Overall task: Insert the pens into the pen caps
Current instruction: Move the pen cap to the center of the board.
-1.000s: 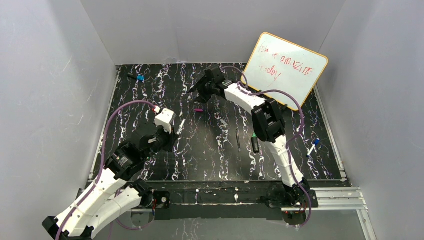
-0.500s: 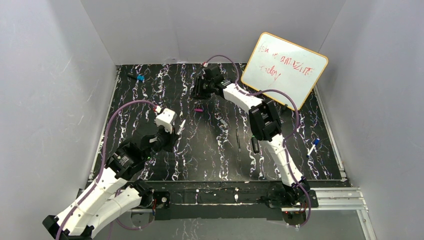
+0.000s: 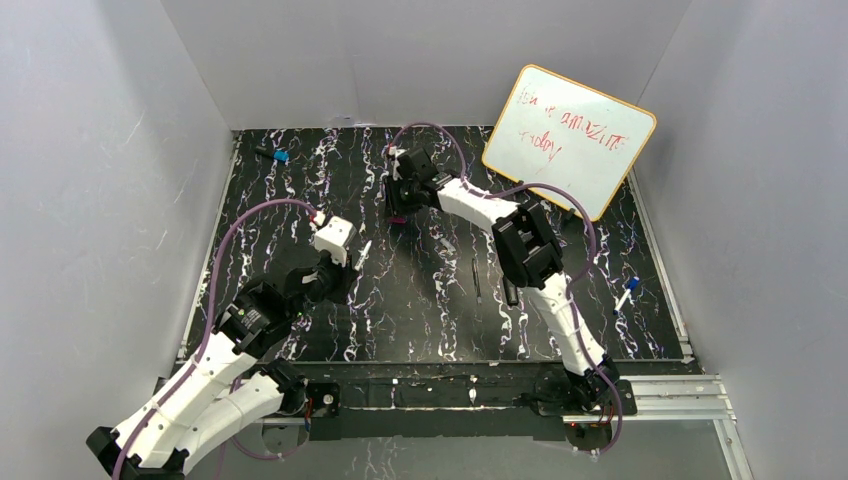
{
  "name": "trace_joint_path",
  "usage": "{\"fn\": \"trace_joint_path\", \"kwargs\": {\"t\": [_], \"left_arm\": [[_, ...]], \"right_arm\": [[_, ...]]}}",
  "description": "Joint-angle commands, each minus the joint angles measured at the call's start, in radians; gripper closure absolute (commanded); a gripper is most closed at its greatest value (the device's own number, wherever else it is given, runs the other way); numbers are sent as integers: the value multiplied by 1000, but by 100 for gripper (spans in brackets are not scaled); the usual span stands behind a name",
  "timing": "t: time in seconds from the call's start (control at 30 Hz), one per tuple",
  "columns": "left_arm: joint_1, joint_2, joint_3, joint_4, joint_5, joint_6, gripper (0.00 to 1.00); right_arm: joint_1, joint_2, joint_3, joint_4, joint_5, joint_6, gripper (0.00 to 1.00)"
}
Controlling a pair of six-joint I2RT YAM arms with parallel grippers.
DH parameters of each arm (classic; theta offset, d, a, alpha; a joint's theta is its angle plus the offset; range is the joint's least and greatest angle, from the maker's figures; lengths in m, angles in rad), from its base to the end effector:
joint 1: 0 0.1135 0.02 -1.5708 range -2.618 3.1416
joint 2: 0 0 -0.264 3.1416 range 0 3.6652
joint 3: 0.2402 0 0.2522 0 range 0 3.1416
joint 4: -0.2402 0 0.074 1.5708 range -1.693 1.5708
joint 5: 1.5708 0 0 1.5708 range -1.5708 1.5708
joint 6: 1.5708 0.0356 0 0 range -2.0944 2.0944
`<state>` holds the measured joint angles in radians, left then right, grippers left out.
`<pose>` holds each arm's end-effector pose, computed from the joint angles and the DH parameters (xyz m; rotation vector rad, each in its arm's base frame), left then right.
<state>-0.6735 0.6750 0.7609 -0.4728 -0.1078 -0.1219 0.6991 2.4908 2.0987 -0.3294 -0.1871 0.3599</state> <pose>0.1228 -0.0931 0.3180 0.4695 1.9222 -0.4166 0.4253 0.3662 0.1633 -0.5044 2.3435 0.7409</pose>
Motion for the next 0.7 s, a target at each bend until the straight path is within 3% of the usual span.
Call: {"fn": "trace_joint_path", "kwargs": {"t": [0.0,0.27,0.67], "left_arm": [[-6,-5,7,-15,-15,13,100],[-5,4,12,-19,-18,13,100],[-6,14,29,-33,-9,15,100]], "right_arm": [[15,-77,-91,-17,48,-87,65],[55,-213,-293,1,103,-177,66],[74,-563,-812,87,115,-162,67]]}}
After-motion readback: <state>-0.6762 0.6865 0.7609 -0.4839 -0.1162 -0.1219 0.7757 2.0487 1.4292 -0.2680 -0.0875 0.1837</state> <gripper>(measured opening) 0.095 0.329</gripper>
